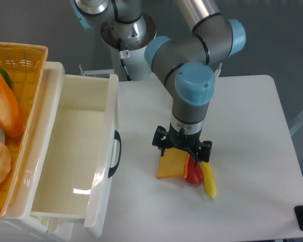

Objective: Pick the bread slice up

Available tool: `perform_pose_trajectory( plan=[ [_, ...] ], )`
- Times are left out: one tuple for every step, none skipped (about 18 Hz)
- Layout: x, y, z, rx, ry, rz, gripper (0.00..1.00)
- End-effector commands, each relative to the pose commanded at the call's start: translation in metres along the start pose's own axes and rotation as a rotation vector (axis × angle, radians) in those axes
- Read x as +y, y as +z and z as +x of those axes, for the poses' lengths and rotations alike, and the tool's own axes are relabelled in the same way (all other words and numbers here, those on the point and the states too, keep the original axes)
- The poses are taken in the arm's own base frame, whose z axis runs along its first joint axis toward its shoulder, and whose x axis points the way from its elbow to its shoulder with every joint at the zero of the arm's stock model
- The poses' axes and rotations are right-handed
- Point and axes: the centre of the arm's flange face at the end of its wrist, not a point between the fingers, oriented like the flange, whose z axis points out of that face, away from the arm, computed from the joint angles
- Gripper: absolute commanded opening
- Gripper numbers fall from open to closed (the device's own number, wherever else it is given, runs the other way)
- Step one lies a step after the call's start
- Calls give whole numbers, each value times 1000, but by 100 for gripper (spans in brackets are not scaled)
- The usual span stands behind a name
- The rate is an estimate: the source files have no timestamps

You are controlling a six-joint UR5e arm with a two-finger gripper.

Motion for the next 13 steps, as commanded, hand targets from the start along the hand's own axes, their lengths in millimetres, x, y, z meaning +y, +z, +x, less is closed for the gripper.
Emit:
perform_pose_trajectory(
  plan=[
    [-1,6,0,8,-2,-5,100],
    [0,13,0,16,-7,-12,100],
    [-1,20,-1,25,-6,-21,100],
    [0,23,-2,28,-4,-24,100],
    [0,25,-2,31,-2,-26,100],
    [1,29,-4,35,-5,-30,100],
    [2,35,-6,40,-7,-35,100],
    [2,42,-8,48,-9,-42,100],
    [2,50,-9,54,-10,-49,100],
    [2,52,-9,56,-11,-51,100],
    [2,54,-10,58,-11,-54,100],
    [3,57,-12,59,-13,-55,100],
    [2,60,-13,55,-12,-53,100]
  ],
)
